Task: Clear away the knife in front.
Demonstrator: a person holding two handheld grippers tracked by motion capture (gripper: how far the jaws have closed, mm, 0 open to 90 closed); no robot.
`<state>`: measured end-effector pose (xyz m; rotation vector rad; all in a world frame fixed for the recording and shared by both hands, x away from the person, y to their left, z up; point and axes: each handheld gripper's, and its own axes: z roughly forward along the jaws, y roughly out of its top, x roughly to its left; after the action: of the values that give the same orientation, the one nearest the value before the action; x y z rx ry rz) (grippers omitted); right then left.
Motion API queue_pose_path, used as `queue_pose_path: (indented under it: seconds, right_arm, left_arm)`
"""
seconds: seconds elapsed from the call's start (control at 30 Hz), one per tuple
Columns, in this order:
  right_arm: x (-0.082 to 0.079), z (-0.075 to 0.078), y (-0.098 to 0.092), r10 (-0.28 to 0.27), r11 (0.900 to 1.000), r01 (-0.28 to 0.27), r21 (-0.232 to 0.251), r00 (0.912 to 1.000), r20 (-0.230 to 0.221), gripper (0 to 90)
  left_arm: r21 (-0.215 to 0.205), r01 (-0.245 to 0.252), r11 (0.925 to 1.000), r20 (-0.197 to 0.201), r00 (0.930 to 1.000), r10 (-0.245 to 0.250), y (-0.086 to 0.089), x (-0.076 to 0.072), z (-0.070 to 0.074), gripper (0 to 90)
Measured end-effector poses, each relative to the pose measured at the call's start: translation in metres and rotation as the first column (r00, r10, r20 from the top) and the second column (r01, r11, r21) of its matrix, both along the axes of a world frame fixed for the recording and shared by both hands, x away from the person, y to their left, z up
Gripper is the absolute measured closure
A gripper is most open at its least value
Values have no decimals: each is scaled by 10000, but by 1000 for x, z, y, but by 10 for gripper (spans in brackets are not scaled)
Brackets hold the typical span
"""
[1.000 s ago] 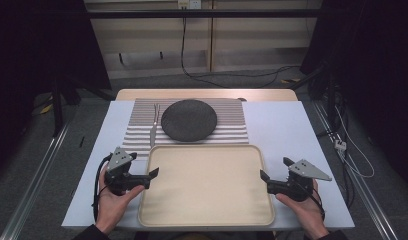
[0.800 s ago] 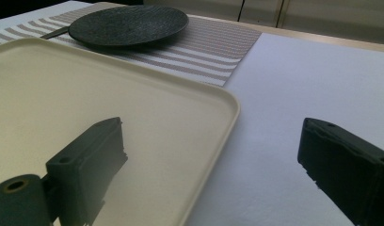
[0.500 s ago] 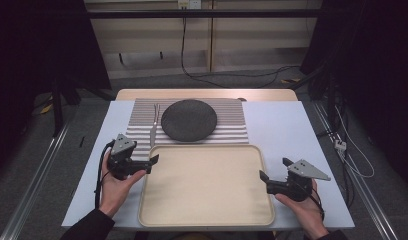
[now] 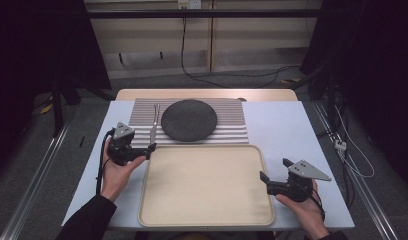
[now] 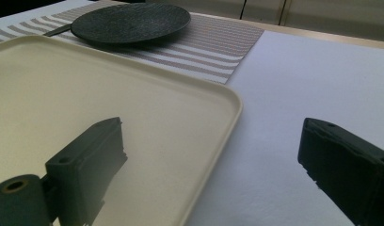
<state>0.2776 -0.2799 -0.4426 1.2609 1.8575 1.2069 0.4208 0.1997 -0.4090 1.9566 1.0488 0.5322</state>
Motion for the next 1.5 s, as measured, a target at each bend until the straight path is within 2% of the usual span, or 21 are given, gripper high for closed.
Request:
queue_pose_path:
  seconds: [0.13,0.17,0.3,0.43,0.53,0.6,0.77,0.87,0.97,1.1,1.33,1.5]
  right_arm:
    - [1,0,1,68,10000,-68,-32,10000,16,74]
    - [1,0,2,81,10000,-80,-32,10000,17,74]
    - [3,0,3,82,10000,-82,-36,10000,-25,74]
    - [4,0,4,130,9999,-130,-47,9999,-31,74]
    - [5,0,5,162,9999,-162,-41,9999,-47,74]
    - [5,0,5,155,9999,-155,-23,9998,-99,73]
    - [5,0,5,173,9998,-173,-24,9998,-75,73]
    - [6,0,5,223,9998,-223,0,9997,-81,72]
    - [7,-1,6,281,9996,-281,27,9995,-109,72]
    - [8,-1,6,311,9995,-311,5,9994,-153,72]
    - [8,-1,6,294,9996,-293,33,9994,-160,72]
    - [8,-1,6,297,9995,-296,80,9994,-174,72]
  left_arm:
    - [23,1,10000,-154,9999,-1,-2,9,0,139]
    - [-30,-90,10000,-129,9999,90,-2,12,-1,134]
    - [117,-173,9998,-430,9989,178,-4,24,-1,136]
    - [119,-320,9994,-531,9981,326,-5,39,3,144]
    - [153,-374,9992,-581,9976,382,-6,45,3,139]
    - [324,-338,9989,-706,9969,360,-8,52,4,139]
    - [456,-398,9982,-966,9944,441,-11,68,7,145]
    - [514,-434,9977,-1109,9926,489,-15,80,10,177]
    - [416,-420,9982,-1205,9916,468,-17,86,10,224]
    - [567,-611,9965,-1574,9851,693,-21,99,2,258]
    - [817,-749,9938,-1960,9765,897,-22,119,-8,358]
    - [734,-1106,9911,-2069,9705,1236,-22,131,-13,444]
